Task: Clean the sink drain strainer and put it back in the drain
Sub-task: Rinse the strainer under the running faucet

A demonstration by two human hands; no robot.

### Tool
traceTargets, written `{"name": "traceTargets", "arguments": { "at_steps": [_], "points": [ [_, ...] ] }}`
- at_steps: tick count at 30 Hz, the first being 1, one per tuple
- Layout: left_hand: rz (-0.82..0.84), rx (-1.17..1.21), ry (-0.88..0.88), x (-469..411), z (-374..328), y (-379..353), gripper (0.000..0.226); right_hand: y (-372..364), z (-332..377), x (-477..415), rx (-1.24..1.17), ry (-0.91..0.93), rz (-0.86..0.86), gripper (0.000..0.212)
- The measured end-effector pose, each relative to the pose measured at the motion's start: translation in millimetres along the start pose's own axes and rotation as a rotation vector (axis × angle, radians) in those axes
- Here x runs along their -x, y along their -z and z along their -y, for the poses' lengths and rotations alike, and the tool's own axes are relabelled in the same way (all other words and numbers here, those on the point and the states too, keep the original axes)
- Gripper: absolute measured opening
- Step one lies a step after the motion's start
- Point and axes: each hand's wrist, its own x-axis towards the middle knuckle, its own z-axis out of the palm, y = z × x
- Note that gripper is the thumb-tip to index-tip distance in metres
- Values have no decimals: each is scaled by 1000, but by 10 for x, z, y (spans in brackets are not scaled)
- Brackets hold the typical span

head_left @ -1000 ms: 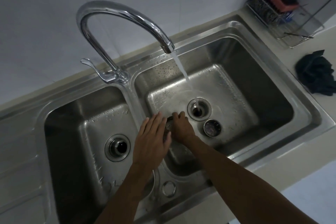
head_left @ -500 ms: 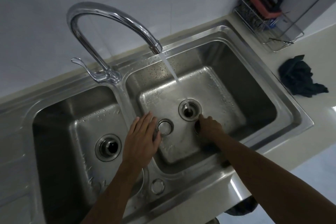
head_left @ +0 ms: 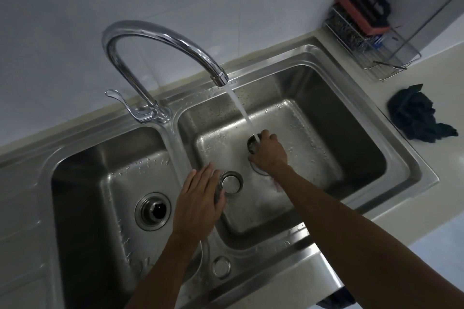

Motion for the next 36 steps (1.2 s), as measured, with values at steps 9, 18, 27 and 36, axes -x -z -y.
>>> {"name": "traceTargets", "arguments": {
  "at_steps": [9,18,27,36],
  "points": [
    [-41,2,-10,12,9,-13,51,-5,-67,31,-621,-366,-18,64],
    [-88,23,-25,14,39,-57,50,36,-79,119,-2086,-776,309,49],
    [-75,39,-19,13,54,-64,50,-52,28,290,-777,-343,-154,51],
    [-71,59,-12,19,34,-22,51,191,-56,358,-209,125,-205,87]
  ]
}}
